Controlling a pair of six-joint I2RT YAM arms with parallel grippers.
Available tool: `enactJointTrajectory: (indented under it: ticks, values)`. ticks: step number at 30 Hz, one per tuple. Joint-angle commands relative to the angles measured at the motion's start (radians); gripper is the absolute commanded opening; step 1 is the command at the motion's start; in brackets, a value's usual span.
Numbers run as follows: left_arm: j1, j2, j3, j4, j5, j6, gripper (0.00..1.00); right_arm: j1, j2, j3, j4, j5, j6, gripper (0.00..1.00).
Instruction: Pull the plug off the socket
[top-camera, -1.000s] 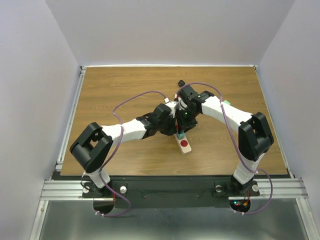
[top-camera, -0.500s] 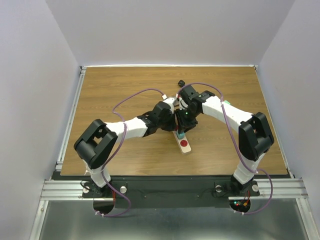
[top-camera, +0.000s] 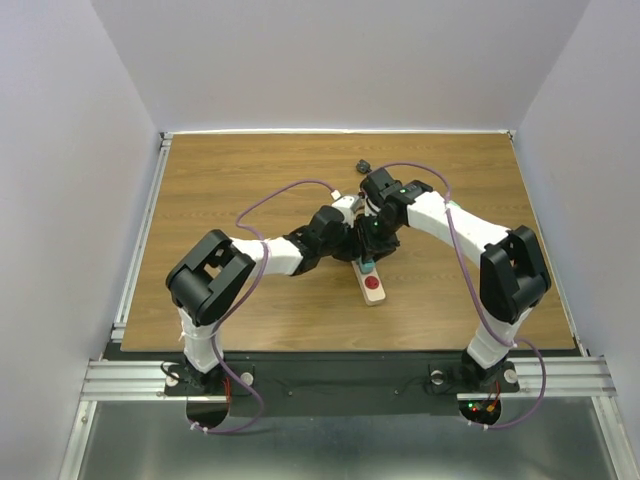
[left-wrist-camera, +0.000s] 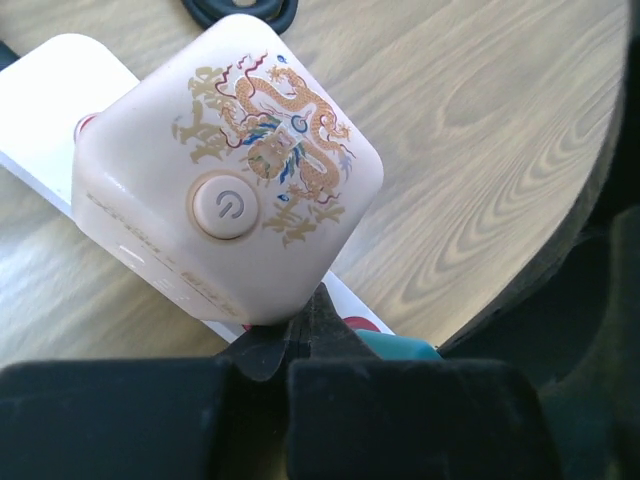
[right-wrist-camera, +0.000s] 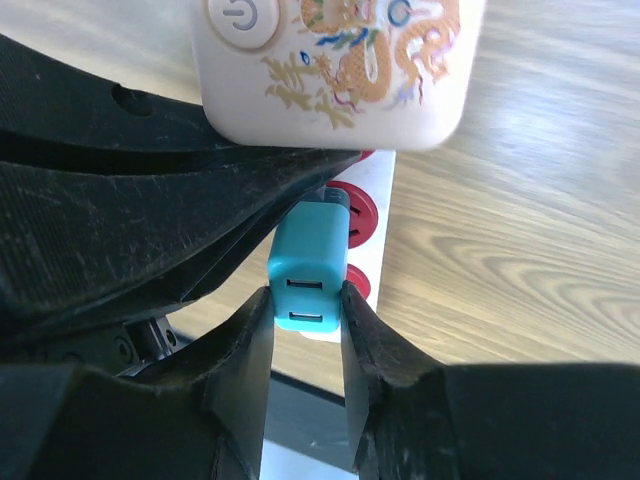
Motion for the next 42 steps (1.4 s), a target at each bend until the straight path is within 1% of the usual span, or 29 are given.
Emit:
enactJointTrajectory:
  ticks: [1, 4, 6, 9, 12, 14, 15, 16, 17, 18, 21, 22, 24, 27, 30, 31, 34, 39, 40, 41, 42]
  values:
    - [-0.033, 0.183, -0.047, -0.016, -0.016, -0.008, 0.00, 0.092, -0.091, 0.070, 0.067, 0.049, -0.045, 0.00]
    - [-0.036, 0.203, -0.094, 0.027, -0.009, -0.028, 0.00, 0.103, -0.122, 0.064, 0.085, 0.128, -0.020, 0.01]
    - [-0.038, 0.209, -0.116, 0.041, -0.003, -0.039, 0.00, 0.105, -0.156, 0.036, 0.115, 0.149, -0.005, 0.01]
    - [-0.038, 0.225, -0.130, 0.057, 0.007, -0.043, 0.00, 0.108, -0.179, -0.047, 0.194, 0.150, 0.029, 0.00]
    - [-0.038, 0.229, -0.124, 0.061, 0.014, -0.043, 0.00, 0.108, -0.171, -0.132, 0.233, 0.153, 0.044, 0.01]
    - [-0.039, 0.228, -0.118, 0.059, 0.019, -0.039, 0.00, 0.111, -0.173, -0.177, 0.279, 0.168, 0.063, 0.21]
    - [-0.038, 0.226, -0.109, 0.056, 0.019, -0.039, 0.00, 0.112, -0.179, -0.217, 0.312, 0.184, 0.075, 0.41]
    - [-0.038, 0.225, -0.106, 0.050, 0.020, -0.036, 0.00, 0.112, -0.192, -0.232, 0.326, 0.191, 0.079, 0.48]
    - [-0.038, 0.225, -0.101, 0.045, 0.020, -0.032, 0.00, 0.111, -0.202, -0.246, 0.339, 0.199, 0.086, 0.53]
    - [-0.039, 0.222, -0.094, 0.042, 0.020, -0.031, 0.00, 0.112, -0.208, -0.271, 0.349, 0.213, 0.092, 0.60]
    - [-0.038, 0.220, -0.088, 0.030, 0.019, -0.023, 0.00, 0.111, -0.214, -0.285, 0.374, 0.213, 0.087, 0.66]
    - [-0.038, 0.219, -0.084, 0.025, 0.020, -0.022, 0.00, 0.111, -0.211, -0.286, 0.377, 0.213, 0.086, 0.66]
    - [-0.038, 0.219, -0.081, 0.021, 0.016, -0.022, 0.00, 0.111, -0.199, -0.289, 0.380, 0.240, 0.087, 0.66]
    - [-0.038, 0.219, -0.080, 0.016, 0.014, -0.022, 0.00, 0.112, -0.186, -0.289, 0.389, 0.264, 0.084, 0.62]
    - [-0.038, 0.219, -0.083, 0.013, 0.014, -0.020, 0.00, 0.112, -0.179, -0.292, 0.409, 0.277, 0.086, 0.49]
    - [-0.038, 0.220, -0.086, 0.010, 0.014, -0.017, 0.00, 0.112, -0.177, -0.291, 0.420, 0.282, 0.086, 0.39]
    - [-0.039, 0.223, -0.097, 0.005, 0.014, -0.013, 0.00, 0.112, -0.177, -0.283, 0.431, 0.322, 0.087, 0.28]
    - [-0.039, 0.237, -0.110, 0.007, 0.016, -0.008, 0.00, 0.109, -0.144, -0.257, 0.434, 0.320, 0.079, 0.28]
    - [-0.041, 0.245, -0.109, 0.007, 0.017, -0.009, 0.00, 0.111, -0.139, -0.249, 0.437, 0.314, 0.082, 0.23]
    - [-0.044, 0.249, -0.109, 0.005, 0.017, -0.008, 0.00, 0.111, -0.136, -0.245, 0.437, 0.313, 0.087, 0.15]
    - [-0.047, 0.254, -0.112, 0.007, 0.016, -0.006, 0.00, 0.111, -0.139, -0.240, 0.438, 0.316, 0.090, 0.05]
